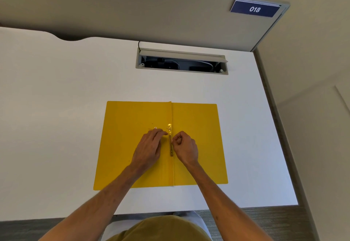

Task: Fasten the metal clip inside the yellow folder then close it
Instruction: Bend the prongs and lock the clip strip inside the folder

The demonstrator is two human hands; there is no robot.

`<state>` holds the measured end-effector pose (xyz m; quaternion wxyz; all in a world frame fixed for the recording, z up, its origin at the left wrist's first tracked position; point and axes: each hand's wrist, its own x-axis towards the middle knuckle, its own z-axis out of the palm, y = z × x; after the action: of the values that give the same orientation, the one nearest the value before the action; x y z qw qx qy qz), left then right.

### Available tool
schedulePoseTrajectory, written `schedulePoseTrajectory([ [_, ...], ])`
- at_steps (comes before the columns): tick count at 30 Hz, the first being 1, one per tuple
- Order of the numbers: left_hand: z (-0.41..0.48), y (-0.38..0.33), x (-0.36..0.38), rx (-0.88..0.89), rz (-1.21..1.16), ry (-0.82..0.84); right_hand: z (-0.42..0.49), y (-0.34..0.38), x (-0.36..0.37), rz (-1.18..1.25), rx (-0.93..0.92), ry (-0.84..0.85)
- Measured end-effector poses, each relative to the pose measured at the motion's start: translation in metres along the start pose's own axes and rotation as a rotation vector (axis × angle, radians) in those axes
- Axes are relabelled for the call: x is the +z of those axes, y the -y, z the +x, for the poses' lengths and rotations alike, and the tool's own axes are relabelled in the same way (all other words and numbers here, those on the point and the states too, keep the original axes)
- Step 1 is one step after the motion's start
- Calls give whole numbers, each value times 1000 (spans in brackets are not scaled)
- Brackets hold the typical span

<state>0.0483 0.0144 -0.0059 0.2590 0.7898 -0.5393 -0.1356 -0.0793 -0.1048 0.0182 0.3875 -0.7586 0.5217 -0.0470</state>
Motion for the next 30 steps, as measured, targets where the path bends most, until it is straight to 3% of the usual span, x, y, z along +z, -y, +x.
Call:
schedulePoseTrajectory([
  [6, -1, 2, 7, 93, 73, 180, 1, 1, 0, -68, 11, -9],
  [19, 0, -1, 9, 111, 155, 212, -2, -8, -7, -14, -80, 86],
  [30, 8, -14, 11, 45, 218, 220, 32, 27, -25, 16, -169, 39],
])
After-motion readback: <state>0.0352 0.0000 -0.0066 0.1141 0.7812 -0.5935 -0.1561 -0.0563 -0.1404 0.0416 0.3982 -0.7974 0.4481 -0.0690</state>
